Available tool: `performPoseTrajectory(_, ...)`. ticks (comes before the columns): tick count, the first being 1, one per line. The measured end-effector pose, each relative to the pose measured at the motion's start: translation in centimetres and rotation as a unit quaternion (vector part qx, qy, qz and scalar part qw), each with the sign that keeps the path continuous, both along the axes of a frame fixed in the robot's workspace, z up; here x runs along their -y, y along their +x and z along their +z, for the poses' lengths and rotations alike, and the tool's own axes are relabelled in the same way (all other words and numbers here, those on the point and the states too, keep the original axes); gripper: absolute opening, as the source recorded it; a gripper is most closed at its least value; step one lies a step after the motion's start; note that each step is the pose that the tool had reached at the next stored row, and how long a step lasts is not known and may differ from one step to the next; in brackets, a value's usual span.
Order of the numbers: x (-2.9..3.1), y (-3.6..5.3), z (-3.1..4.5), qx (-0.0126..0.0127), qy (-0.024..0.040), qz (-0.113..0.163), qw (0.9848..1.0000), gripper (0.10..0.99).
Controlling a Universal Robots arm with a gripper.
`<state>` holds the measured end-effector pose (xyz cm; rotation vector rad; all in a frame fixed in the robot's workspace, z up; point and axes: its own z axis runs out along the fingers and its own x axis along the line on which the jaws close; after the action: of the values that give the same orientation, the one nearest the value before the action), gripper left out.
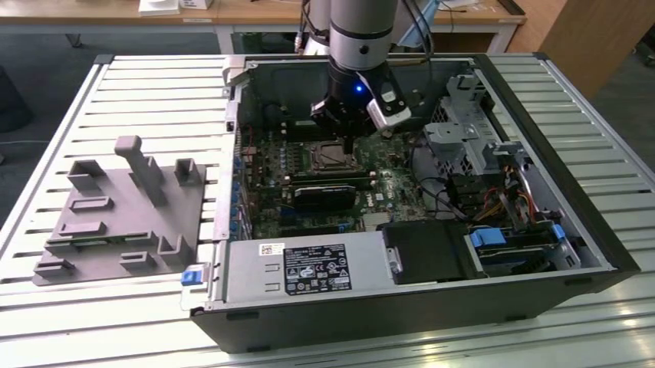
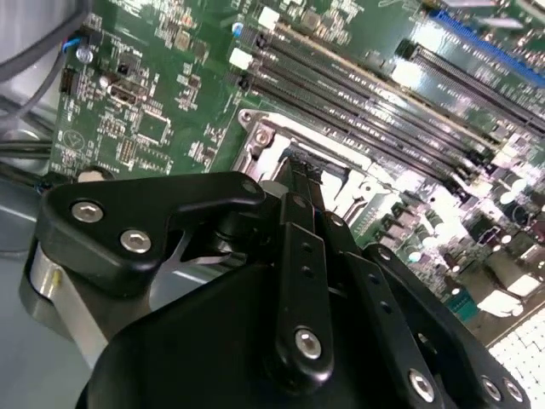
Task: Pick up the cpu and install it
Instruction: 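Install the second cpu locking lever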
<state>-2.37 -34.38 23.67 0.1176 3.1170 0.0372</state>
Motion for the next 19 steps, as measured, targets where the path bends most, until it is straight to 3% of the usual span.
performPoseTrajectory(4,0.18,-0.01,-0.18,-0.0015,-0.0001,0.000,1.0000,0.106)
performPoseTrajectory(6,0.25,0.00,-0.28,-0.0109,0.0003,0.000,0.9999,0.106)
performPoseTrajectory(7,0.32,0.00,-0.31,-0.0144,0.0003,0.000,0.9999,0.106)
performPoseTrajectory(8,0.43,-0.01,-0.36,-0.0160,0.0007,0.000,0.9999,0.106)
performPoseTrajectory(14,1.52,-0.03,-0.57,-0.0162,0.0019,0.000,0.9999,0.106)
performPoseTrajectory(19,1.67,-1.05,-0.71,-0.0162,0.0019,0.000,0.9999,0.106)
